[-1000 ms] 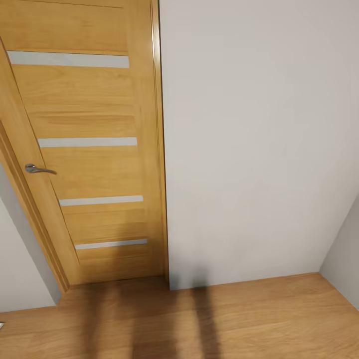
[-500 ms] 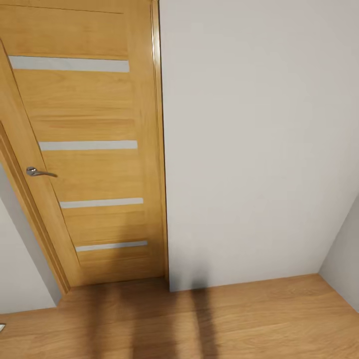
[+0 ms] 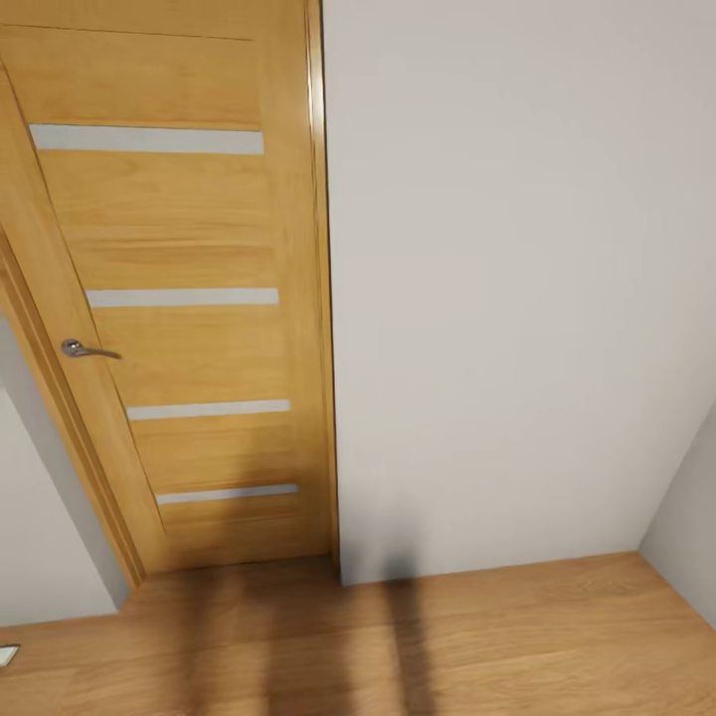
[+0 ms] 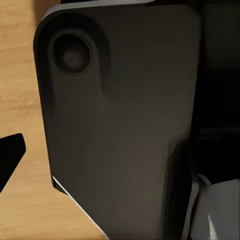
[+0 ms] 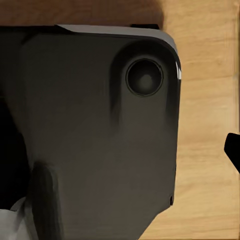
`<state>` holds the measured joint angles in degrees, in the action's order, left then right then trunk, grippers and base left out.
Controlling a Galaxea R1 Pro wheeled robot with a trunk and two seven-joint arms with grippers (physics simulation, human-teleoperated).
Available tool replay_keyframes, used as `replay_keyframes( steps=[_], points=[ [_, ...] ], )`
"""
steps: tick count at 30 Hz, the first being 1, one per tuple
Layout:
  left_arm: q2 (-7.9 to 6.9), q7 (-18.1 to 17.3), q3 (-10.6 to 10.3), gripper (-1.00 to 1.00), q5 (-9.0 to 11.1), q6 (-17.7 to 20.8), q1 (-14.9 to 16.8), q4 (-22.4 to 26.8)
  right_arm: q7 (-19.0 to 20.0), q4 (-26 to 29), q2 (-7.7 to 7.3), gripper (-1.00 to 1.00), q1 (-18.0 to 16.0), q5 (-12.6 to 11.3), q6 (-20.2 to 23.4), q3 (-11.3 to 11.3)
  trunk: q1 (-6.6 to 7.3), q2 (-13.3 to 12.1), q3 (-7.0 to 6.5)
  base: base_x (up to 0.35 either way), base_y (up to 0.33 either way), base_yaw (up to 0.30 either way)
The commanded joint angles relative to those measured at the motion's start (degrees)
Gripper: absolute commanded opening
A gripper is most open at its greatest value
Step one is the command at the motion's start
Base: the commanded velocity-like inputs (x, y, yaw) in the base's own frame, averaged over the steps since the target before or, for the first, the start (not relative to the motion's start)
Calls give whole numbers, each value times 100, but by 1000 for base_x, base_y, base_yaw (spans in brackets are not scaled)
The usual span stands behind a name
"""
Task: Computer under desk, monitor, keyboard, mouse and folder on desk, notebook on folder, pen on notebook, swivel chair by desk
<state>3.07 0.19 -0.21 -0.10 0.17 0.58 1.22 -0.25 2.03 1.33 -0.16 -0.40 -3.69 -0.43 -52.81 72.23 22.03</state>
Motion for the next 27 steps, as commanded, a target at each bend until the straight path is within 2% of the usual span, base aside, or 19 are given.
replay_keyframes(
  steps=[1,4,6,8,13,19,22,25,27],
  points=[
    [1,3,-1,100,1,2,1,1,-4,-3,0,100,-2,-6,-113,-5,23,-38,-13,0,0,173],
    [1,10,12,100,11,1,3,1,-3,-12,1,100,-2,-14,-647,-6,89,-158,-66,0,0,222],
    [1,14,23,100,20,-5,3,1,-2,-35,3,100,-2,-25,-1226,-10,133,-239,-102,0,0,250],
    [2,15,21,100,25,-7,4,1,-2,-44,5,100,-2,-32,-1544,-16,177,-319,-138,0,0,264],
    [13,9,7,100,29,-8,4,93,-1,65,21,100,-2,-33,-1951,-66,286,-519,-230,0,0,277],
    [6,7,-2,100,29,-20,2,805,-11,960,38,100,-2,-33,-2496,-87,418,-760,-339,0,0,285],
    [-1,21,-4,100,28,-21,3,1484,-22,1462,82,100,-7,-36,-2888,-98,484,-880,-393,0,0,290],
    [-17,21,2,100,52,-30,4,2080,-26,1661,157,100,-87,-35,-3055,-103,550,-1001,-447,0,0,292],
    [-24,17,7,100,98,-33,4,2224,-27,1646,183,100,-258,-25,-3094,-105,594,-1081,-483,0,0,292]
  ],
)
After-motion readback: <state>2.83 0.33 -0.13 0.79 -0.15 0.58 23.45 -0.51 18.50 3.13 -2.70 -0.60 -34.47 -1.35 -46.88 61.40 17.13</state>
